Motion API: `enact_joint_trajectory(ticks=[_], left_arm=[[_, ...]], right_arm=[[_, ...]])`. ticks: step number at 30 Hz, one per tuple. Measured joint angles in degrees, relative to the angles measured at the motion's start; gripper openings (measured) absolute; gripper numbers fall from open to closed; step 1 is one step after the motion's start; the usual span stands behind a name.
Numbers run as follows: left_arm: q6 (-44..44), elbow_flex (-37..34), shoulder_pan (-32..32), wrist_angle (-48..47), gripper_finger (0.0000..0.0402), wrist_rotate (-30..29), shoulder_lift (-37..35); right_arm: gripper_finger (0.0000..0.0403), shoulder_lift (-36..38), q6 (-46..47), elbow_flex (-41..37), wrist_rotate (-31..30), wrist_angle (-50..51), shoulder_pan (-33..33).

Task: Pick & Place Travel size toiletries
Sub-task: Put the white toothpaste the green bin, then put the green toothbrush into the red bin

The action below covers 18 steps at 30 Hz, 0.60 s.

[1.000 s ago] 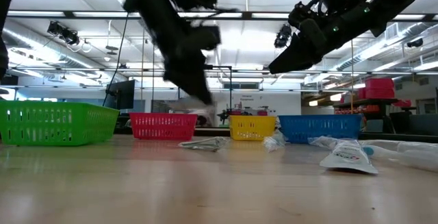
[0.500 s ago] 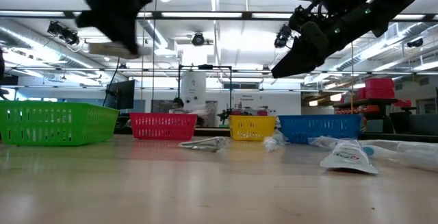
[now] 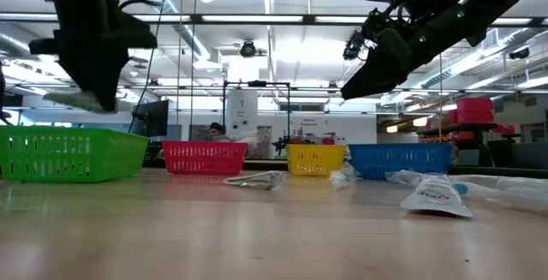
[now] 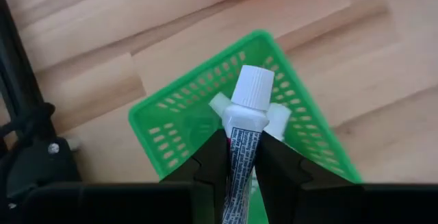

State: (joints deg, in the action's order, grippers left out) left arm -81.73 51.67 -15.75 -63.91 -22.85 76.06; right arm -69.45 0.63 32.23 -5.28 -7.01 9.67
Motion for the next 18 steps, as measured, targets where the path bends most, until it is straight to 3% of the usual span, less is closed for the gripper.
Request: enact_joint_trajectory(ticks=[9,18], left_arm=[[6.3,-6.35,0.05,11.56,0.0101,3.77,0.01],[7.47,-6.66,0.09,12.43,0.0161,-3.63,0.01]], right_arm=[[0.0197,0.0,-0.01,0.0,0.0,-0.11,0.0],[0.0195,0.0,-0.01,0.0,0.0,-0.46,0.0]])
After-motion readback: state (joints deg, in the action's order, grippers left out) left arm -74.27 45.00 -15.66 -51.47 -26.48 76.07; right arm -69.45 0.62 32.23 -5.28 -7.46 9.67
